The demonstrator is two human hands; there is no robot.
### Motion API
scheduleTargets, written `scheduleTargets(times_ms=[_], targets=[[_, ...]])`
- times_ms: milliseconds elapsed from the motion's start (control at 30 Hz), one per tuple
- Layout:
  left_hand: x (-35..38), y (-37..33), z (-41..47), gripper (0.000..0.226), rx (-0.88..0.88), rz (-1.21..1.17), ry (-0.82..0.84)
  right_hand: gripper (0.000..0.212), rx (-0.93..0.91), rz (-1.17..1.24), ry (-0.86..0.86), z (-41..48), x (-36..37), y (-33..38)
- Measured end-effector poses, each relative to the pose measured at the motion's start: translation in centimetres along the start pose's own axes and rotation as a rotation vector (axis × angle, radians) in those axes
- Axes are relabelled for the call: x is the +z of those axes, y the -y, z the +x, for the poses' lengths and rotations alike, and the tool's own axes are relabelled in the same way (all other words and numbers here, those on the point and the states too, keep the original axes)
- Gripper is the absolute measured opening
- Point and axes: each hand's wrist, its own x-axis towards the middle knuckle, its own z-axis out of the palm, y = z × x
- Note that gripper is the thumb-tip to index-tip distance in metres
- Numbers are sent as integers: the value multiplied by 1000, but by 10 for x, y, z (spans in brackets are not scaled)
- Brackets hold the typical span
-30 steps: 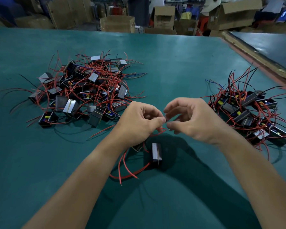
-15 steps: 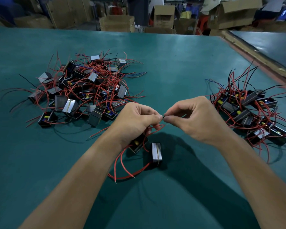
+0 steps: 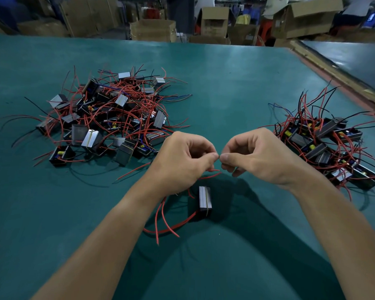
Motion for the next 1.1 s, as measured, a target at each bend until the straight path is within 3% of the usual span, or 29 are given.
scheduleTargets(times_ms=[267, 433, 667, 967, 1100], targets=[[-4, 0, 1, 14, -190, -132, 7, 15, -102, -89, 3, -1, 0, -2], [-1, 4, 1, 14, -57, -16, 26, 26, -8, -115, -2, 0, 6, 2], [3, 1, -2, 13, 216, 164, -96, 27, 332, 355, 54, 3, 5, 8], [-1, -1, 3, 14, -9, -71, -142, 21, 150, 367, -39, 4, 9, 5], [-2, -2, 4, 13, -97, -159, -207, 16, 122, 123, -49, 5, 14, 0]])
